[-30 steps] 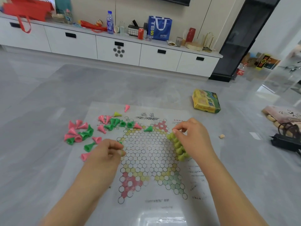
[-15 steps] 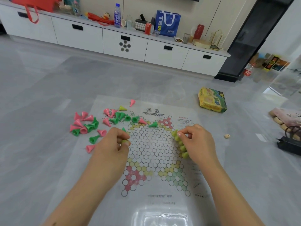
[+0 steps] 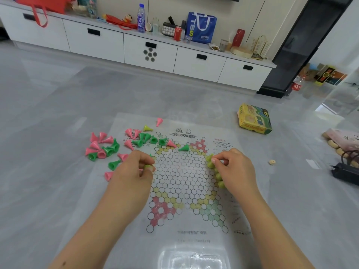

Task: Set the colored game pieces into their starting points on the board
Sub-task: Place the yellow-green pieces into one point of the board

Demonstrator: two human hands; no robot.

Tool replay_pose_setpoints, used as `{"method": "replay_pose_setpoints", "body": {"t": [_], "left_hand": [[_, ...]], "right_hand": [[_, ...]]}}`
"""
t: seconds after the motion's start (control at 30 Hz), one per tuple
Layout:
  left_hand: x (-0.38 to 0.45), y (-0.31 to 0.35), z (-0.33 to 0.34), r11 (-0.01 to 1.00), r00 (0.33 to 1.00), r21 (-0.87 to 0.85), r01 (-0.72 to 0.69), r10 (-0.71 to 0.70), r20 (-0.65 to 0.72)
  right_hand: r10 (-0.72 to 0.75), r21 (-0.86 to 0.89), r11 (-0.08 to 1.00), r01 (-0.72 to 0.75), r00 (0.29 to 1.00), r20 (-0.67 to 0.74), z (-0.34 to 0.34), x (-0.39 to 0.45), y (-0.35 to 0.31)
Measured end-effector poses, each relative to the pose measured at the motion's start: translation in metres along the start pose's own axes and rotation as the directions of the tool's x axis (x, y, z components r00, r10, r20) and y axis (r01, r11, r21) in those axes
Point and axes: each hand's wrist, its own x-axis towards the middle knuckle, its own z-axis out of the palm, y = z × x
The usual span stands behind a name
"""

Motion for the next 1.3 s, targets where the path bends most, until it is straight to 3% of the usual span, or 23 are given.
{"method": "replay_pose_setpoints", "body": {"t": [0.43, 0.67, 0.77, 0.87, 0.97, 1.17, 1.3], "left_hand": [[-0.001, 0.002, -0.004, 1.000, 1.000, 0.015, 0.018, -0.018, -0.009], [-0.001, 0.006, -0.006, 0.996, 0.995, -0.068, 0.066, -0.060, 0.081], [-0.004, 0.008, -0.009, 0.967, 0.974, -0.202, 0.156, -0.117, 0.192], [-0.004, 0.008, -0.010, 0.911, 0.955, -0.336, 0.240, -0.160, 0.250], [-0.001, 0.004, -0.007, 0.880, 0.953, -0.395, 0.265, -0.176, 0.246], [0.000, 0.005, -0.005, 0.920, 0.958, -0.299, 0.255, -0.198, 0.209], [0.000, 0.008, -0.007, 0.919, 0.958, -0.306, 0.248, -0.187, 0.216]], "right_hand": [[-0.069, -0.165, 0.984, 0.069, 0.998, 0.007, -0.007, -0.003, -0.008], [-0.108, -0.012, 0.994, 0.108, 0.994, -0.030, -0.018, -0.012, -0.019], [-0.250, 0.069, 0.966, 0.250, 0.968, -0.014, -0.019, -0.026, -0.042], [-0.454, 0.145, 0.889, 0.434, 0.875, 0.165, -0.014, -0.045, -0.071], [-0.590, 0.165, 0.807, 0.567, 0.773, 0.234, -0.002, -0.054, -0.082], [-0.620, 0.117, 0.784, 0.610, 0.758, 0.200, 0.013, -0.059, -0.086], [-0.552, 0.252, 0.830, 0.497, 0.795, 0.250, 0.006, -0.058, -0.085]]}}
